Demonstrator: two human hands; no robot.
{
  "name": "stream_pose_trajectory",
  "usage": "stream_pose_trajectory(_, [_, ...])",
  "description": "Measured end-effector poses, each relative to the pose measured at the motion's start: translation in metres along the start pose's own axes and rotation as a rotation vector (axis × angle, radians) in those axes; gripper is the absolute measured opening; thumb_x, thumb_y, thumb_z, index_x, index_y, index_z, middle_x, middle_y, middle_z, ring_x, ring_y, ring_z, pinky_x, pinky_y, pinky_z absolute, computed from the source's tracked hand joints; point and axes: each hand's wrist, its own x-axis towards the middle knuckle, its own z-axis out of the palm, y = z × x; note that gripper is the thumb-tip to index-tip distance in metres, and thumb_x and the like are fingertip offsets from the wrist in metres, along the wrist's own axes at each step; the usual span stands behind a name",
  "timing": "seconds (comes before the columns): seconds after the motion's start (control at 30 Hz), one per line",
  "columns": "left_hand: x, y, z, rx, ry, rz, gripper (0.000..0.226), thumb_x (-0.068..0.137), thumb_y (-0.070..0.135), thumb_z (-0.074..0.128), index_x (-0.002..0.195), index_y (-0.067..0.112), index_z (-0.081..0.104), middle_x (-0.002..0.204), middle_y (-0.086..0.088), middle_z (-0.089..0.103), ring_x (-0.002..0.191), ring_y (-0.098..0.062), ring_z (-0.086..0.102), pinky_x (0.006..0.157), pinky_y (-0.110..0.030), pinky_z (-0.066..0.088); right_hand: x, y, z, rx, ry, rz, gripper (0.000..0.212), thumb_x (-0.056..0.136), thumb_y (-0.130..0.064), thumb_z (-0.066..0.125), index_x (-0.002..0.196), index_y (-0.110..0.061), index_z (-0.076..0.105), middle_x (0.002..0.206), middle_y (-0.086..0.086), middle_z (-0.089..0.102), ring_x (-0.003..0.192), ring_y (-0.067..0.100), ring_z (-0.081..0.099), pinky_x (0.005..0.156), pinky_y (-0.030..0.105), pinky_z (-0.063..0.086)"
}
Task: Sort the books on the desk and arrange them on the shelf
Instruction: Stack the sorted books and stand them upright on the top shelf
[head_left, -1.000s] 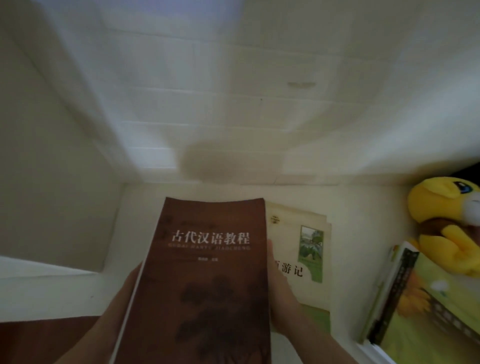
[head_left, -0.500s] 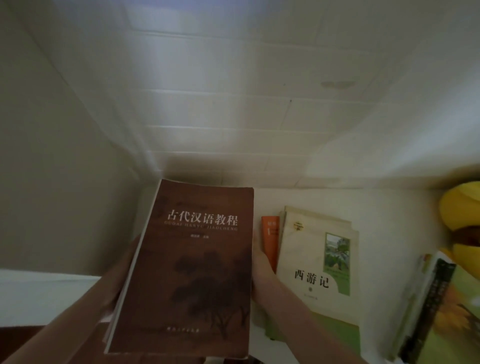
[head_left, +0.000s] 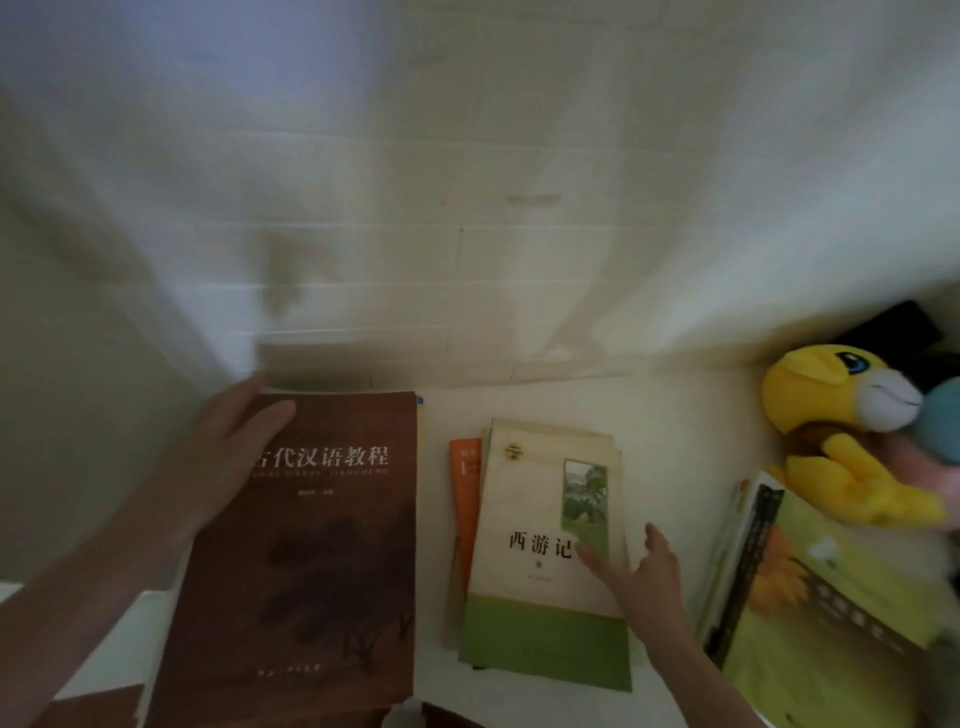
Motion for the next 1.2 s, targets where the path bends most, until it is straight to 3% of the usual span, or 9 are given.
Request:
stream_pose_trajectory(0.1, [-0.033, 0.035, 0.052, 0.052, -0.146, 0.185, 0.039, 0.085, 0.035, 0.066, 0.121, 0.042, 0.053, 0.13, 0.014, 0.051, 0.123, -0.005, 0.046, 0.107, -0.026, 0.031, 0.002, 0.02, -0.001, 0.067, -0.152, 0.056, 0.089, 0.066, -0.039, 0.086, 0.137, -0.008, 0.043, 0.127, 0.009, 0.058, 0.107, 0.027, 0.06, 0.091, 0.041, 0.052])
stream_pose_trajectory(0.17, [-0.047, 0.038, 0.098, 0.106, -0.353, 0.195, 0.032, 0.093, 0.021, 0.057, 0.123, 0.033, 0.055, 0.123, 0.017, 0.054, 0.117, -0.001, 0.048, 0.097, -0.019, 0.035, 0.006, 0.027, -0.005, 0.087, -0.16, 0.021, 0.067, 0.067, -0.031, 0.087, 0.121, -0.007, 0.055, 0.103, 0.002, 0.065, 0.088, 0.02, 0.064, 0.074, 0.033, 0.055])
stream_pose_trajectory(0.23, [-0.053, 0.032, 0.137, 0.118, -0.539, 0.062, 0.038, 0.095, 0.02, 0.053, 0.133, 0.025, 0.051, 0.132, 0.011, 0.051, 0.12, -0.005, 0.047, 0.094, -0.018, 0.036, 0.01, 0.029, -0.012, 0.133, -0.17, 0.002, 0.048, 0.068, -0.023, 0.086, 0.107, -0.005, 0.063, 0.092, 0.001, 0.07, 0.082, 0.02, 0.068, 0.073, 0.036, 0.057])
stream_pose_trajectory(0.37, [-0.045, 0.004, 0.178, 0.101, -0.534, -0.172, 0.047, 0.096, 0.008, 0.049, 0.141, 0.009, 0.038, 0.133, -0.002, 0.047, 0.119, -0.015, 0.047, 0.081, -0.017, 0.039, 0.009, 0.029, -0.032, 0.15, -0.134, -0.088, 0.016, 0.077, -0.015, 0.079, 0.088, -0.014, 0.068, 0.09, 0.005, 0.074, 0.08, 0.023, 0.07, 0.078, 0.045, 0.059])
stream_pose_trajectory(0.43, [-0.044, -0.006, 0.184, 0.094, -0.493, -0.217, 0.043, 0.094, 0.003, 0.049, 0.136, 0.008, 0.043, 0.132, -0.007, 0.053, 0.107, -0.015, 0.052, 0.072, -0.016, 0.043, 0.007, 0.028, -0.045, 0.138, -0.111, -0.152, 0.018, 0.081, -0.014, 0.075, 0.096, -0.013, 0.065, 0.093, 0.005, 0.072, 0.08, 0.021, 0.069, 0.073, 0.039, 0.058])
stream_pose_trajectory(0.53, [-0.042, -0.016, 0.185, 0.007, -0.461, -0.295, 0.031, 0.092, -0.008, 0.043, 0.113, 0.011, 0.055, 0.106, -0.008, 0.064, 0.089, -0.016, 0.058, 0.065, -0.016, 0.046, 0.004, 0.024, -0.074, 0.212, -0.121, -0.224, 0.019, 0.085, -0.009, 0.071, 0.099, -0.015, 0.06, 0.091, 0.003, 0.07, 0.077, 0.019, 0.068, 0.063, 0.03, 0.054])
stream_pose_trajectory(0.7, [-0.036, -0.03, 0.195, -0.033, -0.407, -0.399, 0.032, 0.093, -0.005, 0.041, 0.123, -0.003, 0.054, 0.117, -0.014, 0.061, 0.095, -0.022, 0.058, 0.062, -0.022, 0.048, 0.004, 0.03, -0.133, 0.369, -0.098, -0.232, 0.024, 0.082, -0.005, 0.07, 0.104, -0.014, 0.063, 0.094, 0.01, 0.072, 0.078, 0.032, 0.069, 0.07, 0.044, 0.057])
stream_pose_trajectory(1.03, [-0.024, -0.052, 0.216, 0.107, -0.309, -0.333, 0.038, 0.092, 0.008, 0.055, 0.129, 0.006, 0.05, 0.125, -0.014, 0.059, 0.109, -0.027, 0.06, 0.094, -0.042, 0.05, 0.021, 0.05, -0.129, 0.658, -0.236, -0.014, 0.058, 0.066, -0.013, 0.072, 0.122, -0.011, 0.058, 0.106, 0.02, 0.07, 0.091, 0.04, 0.068, 0.07, 0.049, 0.059])
stream_pose_trajectory(1.2, [-0.031, -0.039, 0.213, 0.001, -0.295, -0.298, 0.033, 0.095, 0.019, 0.056, 0.125, 0.007, 0.053, 0.121, -0.006, 0.061, 0.096, -0.017, 0.06, 0.07, -0.024, 0.048, 0.026, 0.042, -0.089, 0.654, -0.27, -0.001, 0.055, 0.065, -0.013, 0.076, 0.118, -0.01, 0.059, 0.102, 0.018, 0.071, 0.089, 0.039, 0.069, 0.077, 0.051, 0.057])
